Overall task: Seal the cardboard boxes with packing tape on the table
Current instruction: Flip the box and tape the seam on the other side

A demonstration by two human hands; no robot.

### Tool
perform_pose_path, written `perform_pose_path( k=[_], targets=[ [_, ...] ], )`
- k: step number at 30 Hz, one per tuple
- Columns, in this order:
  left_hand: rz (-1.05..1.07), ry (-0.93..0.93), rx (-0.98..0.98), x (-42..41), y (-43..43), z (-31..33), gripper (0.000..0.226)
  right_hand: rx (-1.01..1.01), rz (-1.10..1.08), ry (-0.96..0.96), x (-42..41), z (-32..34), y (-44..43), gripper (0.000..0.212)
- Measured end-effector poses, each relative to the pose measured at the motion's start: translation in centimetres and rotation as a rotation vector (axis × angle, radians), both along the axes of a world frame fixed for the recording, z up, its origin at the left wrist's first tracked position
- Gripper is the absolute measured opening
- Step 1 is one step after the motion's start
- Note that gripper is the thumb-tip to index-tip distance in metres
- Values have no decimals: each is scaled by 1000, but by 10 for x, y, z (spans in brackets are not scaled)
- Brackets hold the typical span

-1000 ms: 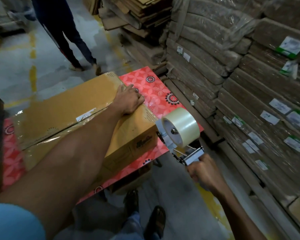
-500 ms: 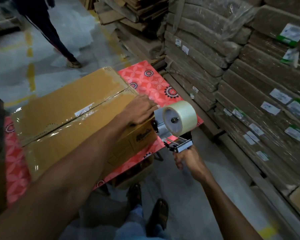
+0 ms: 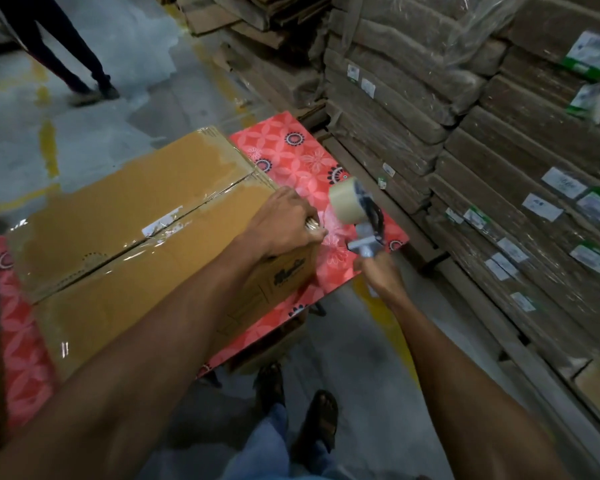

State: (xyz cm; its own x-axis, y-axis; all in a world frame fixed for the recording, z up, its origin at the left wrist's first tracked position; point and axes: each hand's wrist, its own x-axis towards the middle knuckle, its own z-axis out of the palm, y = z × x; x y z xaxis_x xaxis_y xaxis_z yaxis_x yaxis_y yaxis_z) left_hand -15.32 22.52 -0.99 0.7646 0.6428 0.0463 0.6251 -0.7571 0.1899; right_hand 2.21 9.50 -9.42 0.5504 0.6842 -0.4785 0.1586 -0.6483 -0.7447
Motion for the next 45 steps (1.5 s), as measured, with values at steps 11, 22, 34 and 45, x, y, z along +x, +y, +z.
perform_pose_path(
  k=[11, 22, 34, 45],
  targets=[
    [-72, -8, -155, -7, 16, 3, 73, -223, 342, -341, 1, -39, 80, 35],
    [308, -50, -198, -120, 210, 17, 63, 447, 847, -617, -130, 111, 251, 39],
    [366, -1, -140, -117, 229, -1, 49, 269, 946, -816, -155, 82, 247, 69],
    [431, 132, -97, -106, 215, 12, 63, 166, 897, -839, -109, 88, 111, 66]
  ],
)
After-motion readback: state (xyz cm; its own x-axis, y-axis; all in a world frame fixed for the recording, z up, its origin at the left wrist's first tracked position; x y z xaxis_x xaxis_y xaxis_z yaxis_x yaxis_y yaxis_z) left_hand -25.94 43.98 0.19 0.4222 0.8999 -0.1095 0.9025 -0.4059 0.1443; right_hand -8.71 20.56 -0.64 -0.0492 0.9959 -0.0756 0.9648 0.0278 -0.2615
